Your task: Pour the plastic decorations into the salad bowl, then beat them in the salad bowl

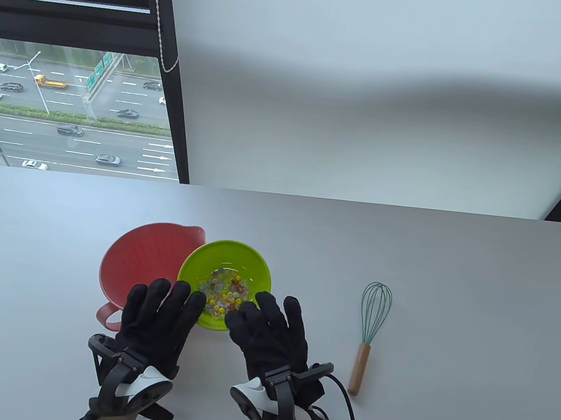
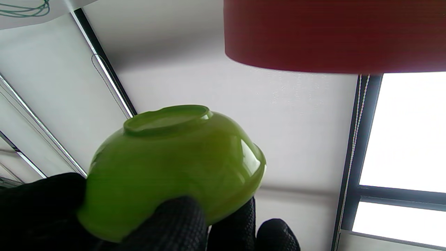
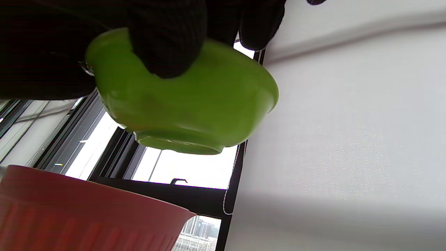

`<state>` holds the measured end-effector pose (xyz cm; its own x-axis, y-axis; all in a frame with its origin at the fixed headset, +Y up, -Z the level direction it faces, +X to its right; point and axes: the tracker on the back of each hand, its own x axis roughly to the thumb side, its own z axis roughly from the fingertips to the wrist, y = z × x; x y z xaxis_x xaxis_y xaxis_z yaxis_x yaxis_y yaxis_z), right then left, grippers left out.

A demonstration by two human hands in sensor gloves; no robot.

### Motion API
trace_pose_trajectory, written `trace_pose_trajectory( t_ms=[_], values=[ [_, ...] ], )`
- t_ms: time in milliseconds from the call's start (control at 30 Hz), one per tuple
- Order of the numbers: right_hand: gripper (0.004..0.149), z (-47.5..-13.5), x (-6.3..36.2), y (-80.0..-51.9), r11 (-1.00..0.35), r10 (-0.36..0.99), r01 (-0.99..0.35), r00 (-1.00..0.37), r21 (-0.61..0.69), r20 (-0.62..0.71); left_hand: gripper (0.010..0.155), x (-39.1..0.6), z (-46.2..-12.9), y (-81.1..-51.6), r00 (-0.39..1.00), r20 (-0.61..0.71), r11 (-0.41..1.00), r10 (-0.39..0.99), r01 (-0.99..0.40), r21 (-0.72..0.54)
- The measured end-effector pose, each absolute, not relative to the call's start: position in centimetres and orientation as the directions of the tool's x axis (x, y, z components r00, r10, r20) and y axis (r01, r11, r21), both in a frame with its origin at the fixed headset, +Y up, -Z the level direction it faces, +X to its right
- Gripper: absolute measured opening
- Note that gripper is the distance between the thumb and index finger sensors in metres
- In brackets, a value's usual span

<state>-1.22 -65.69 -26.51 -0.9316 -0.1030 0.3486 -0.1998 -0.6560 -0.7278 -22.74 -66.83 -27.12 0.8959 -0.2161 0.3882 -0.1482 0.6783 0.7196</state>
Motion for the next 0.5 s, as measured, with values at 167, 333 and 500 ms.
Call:
trace_pose_trajectory(
  t_ms=[167,333,500],
  values=[
    [0.037,-26.7,-0.8,-65.8,-0.66,-0.073,-0.23,-0.928,-0.715,0.366,0.046,-22.8,-26.6,-66.5,0.874,0.407,0.644,-0.266,-0.153,0.75],
    [0.037,-26.8,-0.3,-65.6,-0.652,-0.043,-0.261,-0.925,-0.712,0.379,0.043,-22.5,-26.2,-66.0,0.859,0.41,0.611,-0.307,-0.152,0.777],
    [0.064,-27.5,0.5,-66.1,-0.666,-0.007,-0.249,-0.941,-0.703,0.34,0.044,-22.7,-26.2,-65.7,0.874,0.37,0.588,-0.315,-0.127,0.799]
  ],
)
